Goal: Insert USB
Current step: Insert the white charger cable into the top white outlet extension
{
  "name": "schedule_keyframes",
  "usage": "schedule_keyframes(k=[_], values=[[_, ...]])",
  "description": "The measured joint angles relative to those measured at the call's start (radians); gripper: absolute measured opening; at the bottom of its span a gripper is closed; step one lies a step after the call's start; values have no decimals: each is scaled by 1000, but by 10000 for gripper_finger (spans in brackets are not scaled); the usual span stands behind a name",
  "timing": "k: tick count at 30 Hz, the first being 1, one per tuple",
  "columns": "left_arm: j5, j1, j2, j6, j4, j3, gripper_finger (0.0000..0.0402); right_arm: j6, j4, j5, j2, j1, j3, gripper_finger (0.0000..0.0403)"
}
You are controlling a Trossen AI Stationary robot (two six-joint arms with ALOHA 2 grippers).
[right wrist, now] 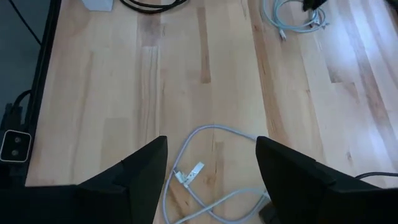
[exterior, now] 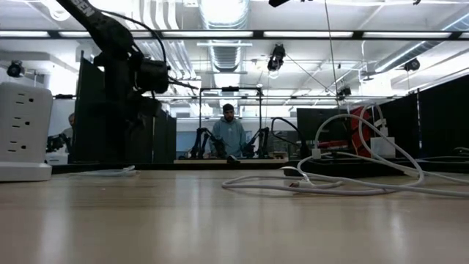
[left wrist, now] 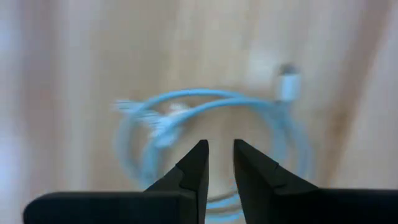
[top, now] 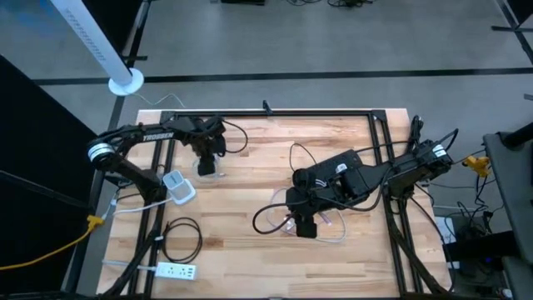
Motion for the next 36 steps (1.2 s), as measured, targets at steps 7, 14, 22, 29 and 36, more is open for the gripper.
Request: schedule_keyframes(k=[7,14,22,29,36], values=[[-26,51,-1,206,23,-21,91,8,0,1,0,-2,0,240],[-86,80,45,182,88,-62,123,4,0,1,0,-2,0,232],[-95,81,97,132,90,-69,112,-1,0,1,0,-2,0,239],[-99,79,84,51,40,-55,6,-13,2,1,0,-8,0,233],[-59,79,48,18,-204,19,1,-61,40,1,-1,-23,0,231]])
